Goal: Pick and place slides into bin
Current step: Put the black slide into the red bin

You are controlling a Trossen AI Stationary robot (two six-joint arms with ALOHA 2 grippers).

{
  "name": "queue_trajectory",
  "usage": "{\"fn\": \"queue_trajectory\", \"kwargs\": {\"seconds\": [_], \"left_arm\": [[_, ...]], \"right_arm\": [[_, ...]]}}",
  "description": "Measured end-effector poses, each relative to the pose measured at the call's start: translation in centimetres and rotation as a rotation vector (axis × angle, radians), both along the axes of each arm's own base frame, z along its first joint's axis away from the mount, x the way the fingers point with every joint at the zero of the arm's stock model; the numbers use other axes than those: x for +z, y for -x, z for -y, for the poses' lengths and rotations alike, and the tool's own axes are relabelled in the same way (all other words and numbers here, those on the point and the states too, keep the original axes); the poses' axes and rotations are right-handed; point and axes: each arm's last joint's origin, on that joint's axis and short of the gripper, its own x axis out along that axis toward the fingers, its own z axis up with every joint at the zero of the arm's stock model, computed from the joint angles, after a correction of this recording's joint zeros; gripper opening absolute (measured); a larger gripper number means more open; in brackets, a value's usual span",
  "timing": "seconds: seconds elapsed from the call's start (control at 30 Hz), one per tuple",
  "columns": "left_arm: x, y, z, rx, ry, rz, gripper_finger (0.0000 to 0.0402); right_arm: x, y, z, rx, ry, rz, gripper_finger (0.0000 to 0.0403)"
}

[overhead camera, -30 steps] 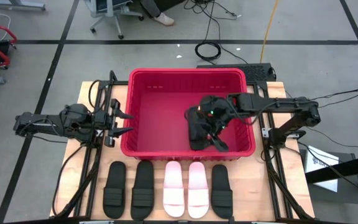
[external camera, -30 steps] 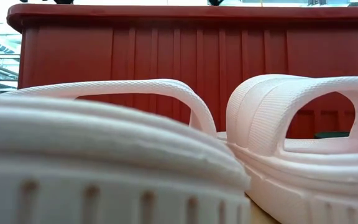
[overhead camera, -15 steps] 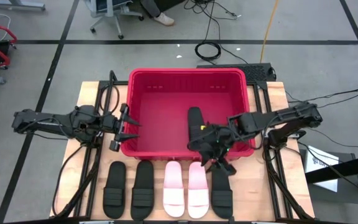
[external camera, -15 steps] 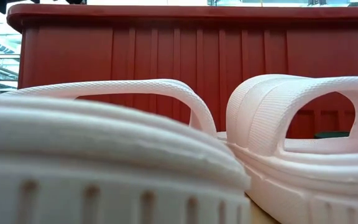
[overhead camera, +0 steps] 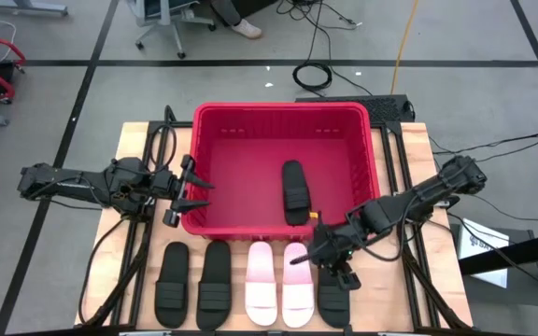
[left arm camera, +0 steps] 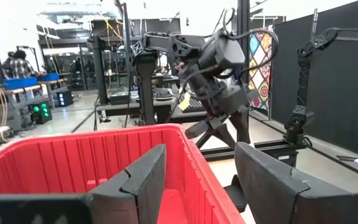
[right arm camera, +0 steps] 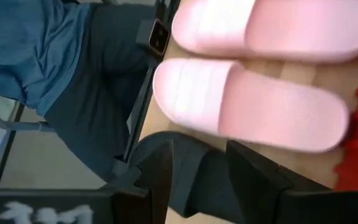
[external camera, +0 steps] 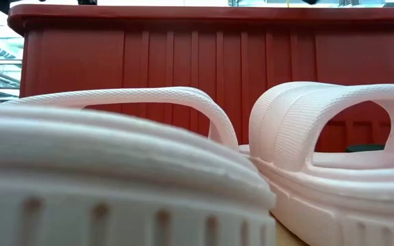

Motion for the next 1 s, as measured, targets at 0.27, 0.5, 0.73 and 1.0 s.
{"fn": "queue_trajectory", "kwargs": {"seconds": [0.27,0.5,0.73,1.0], "left_arm": [[0.0,0.0,0.0,-0.016,0.007,-0.001,0.0198],[0.0,0.0,0.0,-0.017,0.010,-0.003,0.0198],[0.0,0.0,0.0,-0.018,0.016,-0.005,0.0198],[0.0,0.0,0.0,-0.018,0.017,-0.005,0.0198]], "right_arm": [[-2.5,0.3,-1.1,-0.045,0.001,0.033,0.0141],[-2.8,0.5,-1.8,-0.055,0.097,0.099,0.0141],[-3.3,1.1,-1.5,-0.102,0.254,0.089,0.0141],[-4.0,1.3,-0.2,-0.168,0.443,0.072,0.0141]]}}
